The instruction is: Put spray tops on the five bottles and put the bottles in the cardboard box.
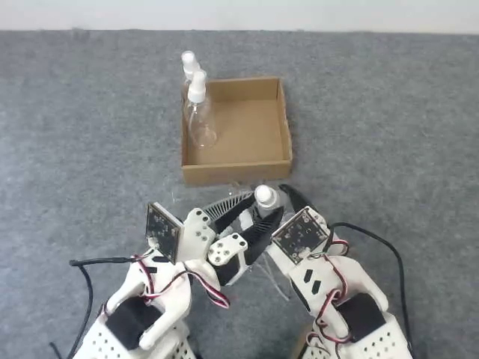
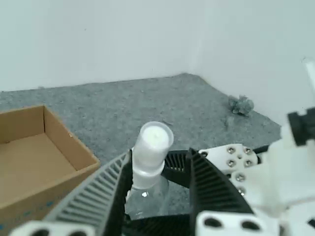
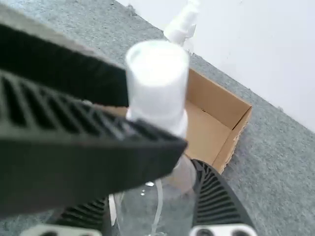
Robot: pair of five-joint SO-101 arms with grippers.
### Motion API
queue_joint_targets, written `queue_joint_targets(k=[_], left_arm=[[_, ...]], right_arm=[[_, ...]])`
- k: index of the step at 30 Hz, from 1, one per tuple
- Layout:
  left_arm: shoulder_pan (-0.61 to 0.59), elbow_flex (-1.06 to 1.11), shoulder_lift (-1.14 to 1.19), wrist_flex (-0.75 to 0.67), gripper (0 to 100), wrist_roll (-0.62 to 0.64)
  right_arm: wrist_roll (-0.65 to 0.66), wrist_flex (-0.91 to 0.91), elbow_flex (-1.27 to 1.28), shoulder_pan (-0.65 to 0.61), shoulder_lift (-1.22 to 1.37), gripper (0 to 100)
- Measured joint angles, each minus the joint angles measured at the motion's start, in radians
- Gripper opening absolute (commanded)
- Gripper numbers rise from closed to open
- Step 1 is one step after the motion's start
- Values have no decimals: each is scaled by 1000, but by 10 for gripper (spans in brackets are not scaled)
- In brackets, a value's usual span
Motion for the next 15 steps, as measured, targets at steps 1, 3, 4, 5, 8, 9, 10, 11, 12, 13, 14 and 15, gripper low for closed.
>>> queue_joint_targets(k=[1, 3, 4, 5, 8, 9, 10, 11, 12, 13, 14, 15], left_arm=[[0, -5, 0, 0, 160, 0], [0, -9, 0, 0, 160, 0], [0, -9, 0, 0, 159, 0], [0, -9, 0, 0, 159, 0], [0, -9, 0, 0, 159, 0], [0, -9, 0, 0, 159, 0], [0, -9, 0, 0, 159, 0], [0, -9, 0, 0, 159, 2], [0, -9, 0, 0, 159, 9], [-5, -9, 0, 0, 159, 20], [-17, -9, 0, 0, 159, 31], [-32, -9, 0, 0, 159, 41]], right_arm=[[0, 0, 0, 0, 0, 7], [0, 0, 0, 0, 0, 7], [0, 0, 0, 0, 0, 7], [0, 0, 0, 0, 0, 7], [0, 0, 0, 0, 0, 7], [0, 0, 0, 0, 0, 7], [0, 0, 0, 0, 0, 7], [0, 0, 0, 0, 0, 7], [0, 0, 0, 0, 0, 7], [0, 0, 0, 0, 0, 7], [0, 0, 0, 0, 0, 7], [0, 0, 0, 0, 0, 7]])
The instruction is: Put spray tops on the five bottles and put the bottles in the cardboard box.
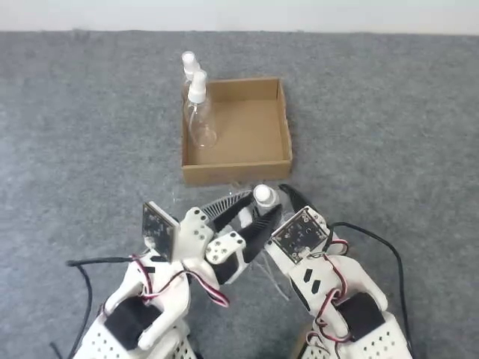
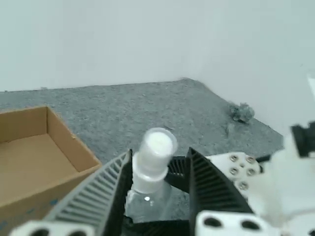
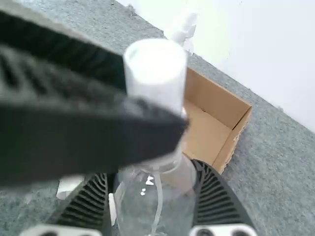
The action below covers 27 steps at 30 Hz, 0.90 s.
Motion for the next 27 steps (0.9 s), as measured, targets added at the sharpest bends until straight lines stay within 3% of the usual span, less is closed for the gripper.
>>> queue_joint_targets(k=[6, 13, 27], left_arm=[[-69, 0, 0, -34, 154, 46], [-69, 37, 0, -115, 39, 54], [60, 71, -2, -121, 13, -25]], right_arm=[[0, 0, 0, 0, 0, 7], [0, 0, 0, 0, 0, 7], [-2, 2, 2, 5, 0, 7]])
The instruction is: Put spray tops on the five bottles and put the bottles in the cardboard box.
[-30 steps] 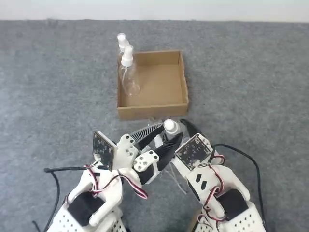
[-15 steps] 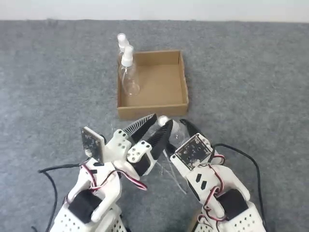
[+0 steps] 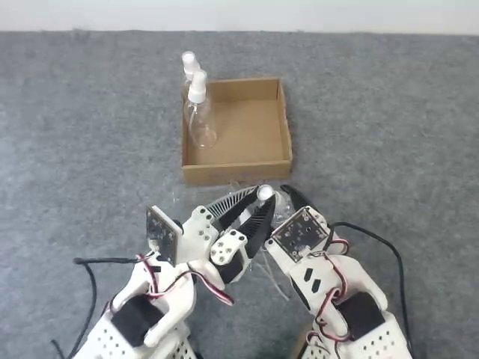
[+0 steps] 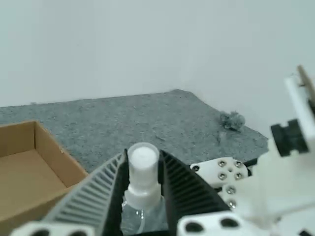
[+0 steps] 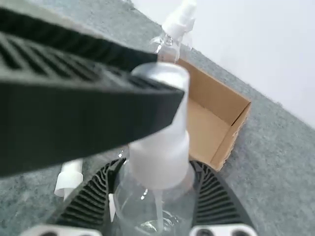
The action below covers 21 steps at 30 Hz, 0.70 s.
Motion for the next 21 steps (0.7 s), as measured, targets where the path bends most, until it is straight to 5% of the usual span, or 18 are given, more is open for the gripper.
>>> queue_joint_targets(k=[21], left_arm=[[6, 0, 0, 0, 43, -100]], right_arm=[[0, 0, 0, 0, 0, 7]])
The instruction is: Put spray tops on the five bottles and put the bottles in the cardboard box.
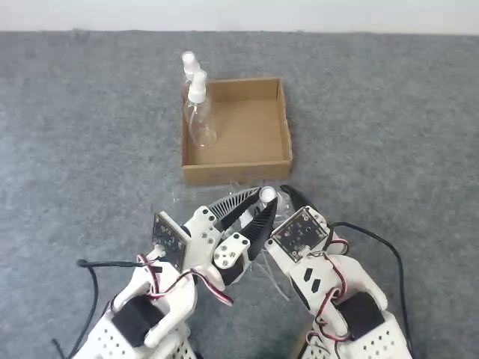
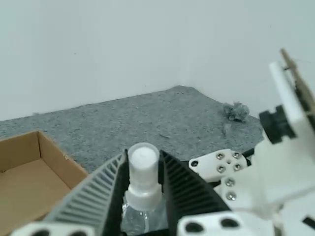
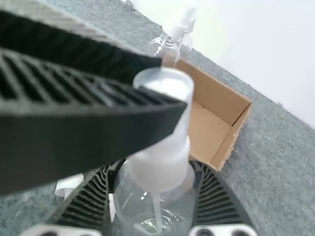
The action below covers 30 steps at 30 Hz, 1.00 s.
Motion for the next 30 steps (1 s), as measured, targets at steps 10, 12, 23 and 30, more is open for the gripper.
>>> queue_joint_targets(k=[10, 12, 23, 30], left_arm=[[-103, -86, 0, 149, 211, 98], [-104, -127, 0, 203, 226, 124], [-107, -221, 0, 361, 243, 187], [-218, -221, 0, 377, 243, 187]], right_arm=[[0, 0, 0, -2, 0, 7], [0, 0, 0, -2, 0, 7], [0, 0, 0, 3, 0, 7], [-20, -40, 0, 58, 0, 7]])
